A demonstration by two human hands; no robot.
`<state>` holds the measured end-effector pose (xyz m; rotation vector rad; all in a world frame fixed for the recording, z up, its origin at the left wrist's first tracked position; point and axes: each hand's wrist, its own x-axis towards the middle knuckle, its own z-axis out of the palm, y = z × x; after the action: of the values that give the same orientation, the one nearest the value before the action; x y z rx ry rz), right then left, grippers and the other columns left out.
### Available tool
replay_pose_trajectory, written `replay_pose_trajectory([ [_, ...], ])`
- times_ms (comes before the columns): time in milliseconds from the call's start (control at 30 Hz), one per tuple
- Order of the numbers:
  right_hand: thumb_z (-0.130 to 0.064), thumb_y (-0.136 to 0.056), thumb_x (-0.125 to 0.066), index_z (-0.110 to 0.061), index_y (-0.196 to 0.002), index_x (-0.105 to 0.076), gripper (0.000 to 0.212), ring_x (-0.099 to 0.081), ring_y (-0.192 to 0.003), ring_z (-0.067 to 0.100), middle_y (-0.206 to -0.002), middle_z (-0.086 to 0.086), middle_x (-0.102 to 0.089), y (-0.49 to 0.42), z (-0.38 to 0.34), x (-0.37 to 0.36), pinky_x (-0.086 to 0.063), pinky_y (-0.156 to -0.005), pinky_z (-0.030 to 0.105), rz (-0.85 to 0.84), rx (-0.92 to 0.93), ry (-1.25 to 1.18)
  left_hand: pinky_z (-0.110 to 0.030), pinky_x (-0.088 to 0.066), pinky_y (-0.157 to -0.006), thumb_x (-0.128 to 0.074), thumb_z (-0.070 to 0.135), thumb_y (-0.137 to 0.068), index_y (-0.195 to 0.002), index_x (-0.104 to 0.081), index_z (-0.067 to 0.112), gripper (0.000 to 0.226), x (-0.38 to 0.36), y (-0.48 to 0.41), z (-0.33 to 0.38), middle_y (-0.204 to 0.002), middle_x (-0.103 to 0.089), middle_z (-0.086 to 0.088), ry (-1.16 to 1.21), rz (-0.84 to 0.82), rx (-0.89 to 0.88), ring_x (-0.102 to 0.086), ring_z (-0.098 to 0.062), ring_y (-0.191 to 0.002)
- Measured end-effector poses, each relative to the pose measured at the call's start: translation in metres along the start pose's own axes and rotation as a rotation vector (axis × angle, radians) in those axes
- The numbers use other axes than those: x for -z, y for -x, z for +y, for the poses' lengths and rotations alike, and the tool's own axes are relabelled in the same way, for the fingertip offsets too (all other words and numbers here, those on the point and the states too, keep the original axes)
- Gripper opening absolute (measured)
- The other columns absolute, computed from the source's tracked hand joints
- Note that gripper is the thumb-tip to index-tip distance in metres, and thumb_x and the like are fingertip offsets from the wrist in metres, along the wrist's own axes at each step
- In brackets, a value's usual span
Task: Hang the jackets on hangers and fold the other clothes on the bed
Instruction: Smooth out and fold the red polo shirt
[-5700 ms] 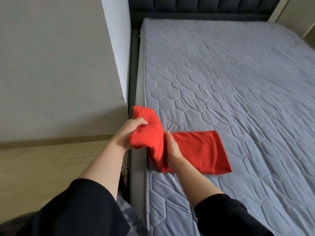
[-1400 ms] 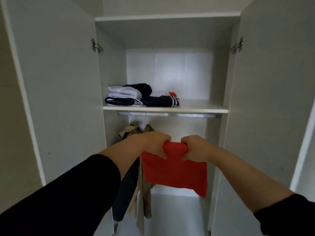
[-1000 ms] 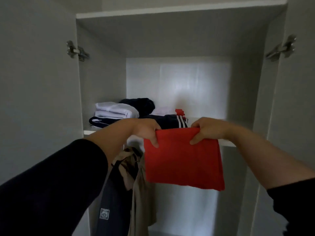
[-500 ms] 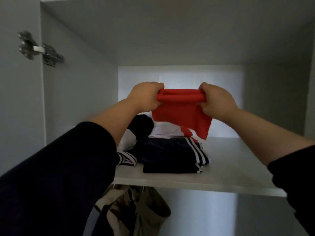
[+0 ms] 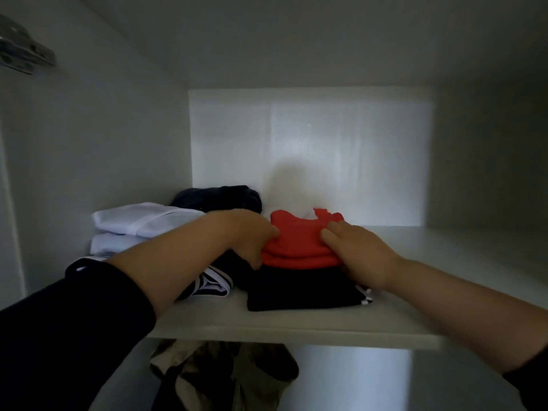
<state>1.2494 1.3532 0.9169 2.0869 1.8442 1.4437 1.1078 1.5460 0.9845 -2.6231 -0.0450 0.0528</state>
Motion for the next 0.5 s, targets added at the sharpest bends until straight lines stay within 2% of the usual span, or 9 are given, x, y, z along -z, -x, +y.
replay_pose_trajectory([
  [100, -0.003, -0.058, -0.058, -0.019, -0.085, -0.036, 0.037, -0.052, -0.064, 0.024, -0.079, 0.005, -0.052, 0.000, -0.003, -0.001, -0.035, -0.049, 0.029, 0.033, 0.055, 0.099, -0.034, -0.049, -0.083, -0.046, 0.055, -0.093, -0.093, -0.060, 0.013, 0.045, 0.015, -0.014, -0.008, -0.091, -0.062, -0.003, 0.427, -0.002, 0.124, -0.057, -0.019, -0.083],
  [167, -0.007, -0.067, -0.043, -0.018, -0.084, -0.036, 0.021, -0.051, -0.064, 0.024, -0.078, 0.006, -0.052, 0.000, -0.002, -0.002, -0.035, -0.048, 0.031, 0.062, 0.067, 0.165, -0.035, -0.051, -0.084, -0.033, 0.048, -0.100, -0.108, -0.064, 0.005, 0.054, 0.011, -0.026, -0.011, -0.105, -0.066, -0.014, 0.676, 0.123, 0.308, -0.061, -0.024, -0.088],
  [200, -0.006, -0.067, -0.044, -0.017, -0.084, -0.036, 0.022, -0.051, -0.063, 0.025, -0.078, 0.006, -0.052, 0.000, -0.002, -0.004, -0.036, -0.047, 0.031, 0.071, 0.067, 0.176, -0.034, -0.050, -0.086, -0.030, 0.043, -0.102, -0.120, -0.060, 0.003, 0.054, 0.004, -0.030, -0.012, -0.117, -0.063, -0.018, 0.707, 0.154, 0.397, -0.061, -0.027, -0.098],
  [267, -0.001, -0.061, -0.059, -0.016, -0.084, -0.036, 0.036, -0.052, -0.064, 0.026, -0.078, 0.008, -0.053, 0.001, -0.003, -0.006, -0.038, -0.047, 0.032, 0.085, 0.062, 0.176, -0.034, -0.045, -0.089, -0.030, 0.040, -0.103, -0.131, -0.052, 0.002, 0.052, -0.016, -0.039, -0.014, -0.131, -0.055, -0.020, 0.763, 0.065, 0.497, -0.056, -0.032, -0.113],
  [333, 0.001, -0.057, -0.068, -0.016, -0.085, -0.037, 0.045, -0.053, -0.064, 0.026, -0.079, 0.008, -0.053, 0.002, -0.001, -0.007, -0.040, -0.048, 0.033, 0.078, 0.050, 0.166, -0.033, -0.049, -0.071, -0.036, 0.049, -0.099, -0.118, -0.058, 0.004, 0.053, -0.028, -0.039, -0.012, -0.107, -0.062, -0.017, 0.986, -0.023, 0.551, -0.061, -0.030, -0.090],
  [367, 0.001, -0.056, -0.069, -0.016, -0.086, -0.037, 0.046, -0.053, -0.064, 0.027, -0.079, 0.008, -0.054, 0.002, -0.001, -0.006, -0.040, -0.048, 0.033, 0.071, 0.041, 0.168, -0.032, -0.048, -0.068, -0.040, 0.052, -0.097, -0.116, -0.058, 0.005, 0.054, -0.028, -0.040, -0.011, -0.099, -0.061, -0.015, 1.072, 0.008, 0.581, -0.060, -0.027, -0.083],
  [400, 0.000, -0.057, -0.067, -0.016, -0.086, -0.037, 0.045, -0.053, -0.064, 0.027, -0.079, 0.008, -0.054, 0.001, -0.001, -0.004, -0.040, -0.048, 0.034, 0.074, 0.037, 0.176, -0.032, -0.048, -0.076, -0.043, 0.053, -0.095, -0.122, -0.056, 0.004, 0.058, -0.028, -0.041, -0.012, -0.104, -0.061, -0.015, 1.122, 0.063, 0.593, -0.059, -0.027, -0.090],
  [467, -0.002, -0.059, -0.063, -0.016, -0.086, -0.036, 0.040, -0.054, -0.064, 0.027, -0.078, 0.008, -0.054, 0.000, -0.002, -0.003, -0.039, -0.049, 0.033, 0.088, 0.051, 0.198, -0.033, -0.038, -0.099, -0.045, 0.049, -0.095, -0.138, -0.045, 0.002, 0.063, -0.027, -0.046, -0.010, -0.135, -0.052, -0.018, 1.086, 0.141, 0.612, -0.050, -0.031, -0.121],
  [500, -0.003, -0.061, -0.061, -0.016, -0.086, -0.036, 0.037, -0.054, -0.064, 0.027, -0.078, 0.008, -0.054, -0.001, -0.003, -0.002, -0.039, -0.050, 0.033, 0.090, 0.058, 0.213, -0.033, -0.034, -0.103, -0.047, 0.048, -0.095, -0.139, -0.044, 0.002, 0.064, -0.028, -0.048, -0.010, -0.141, -0.047, -0.019, 1.064, 0.164, 0.621, -0.046, -0.031, -0.127],
])
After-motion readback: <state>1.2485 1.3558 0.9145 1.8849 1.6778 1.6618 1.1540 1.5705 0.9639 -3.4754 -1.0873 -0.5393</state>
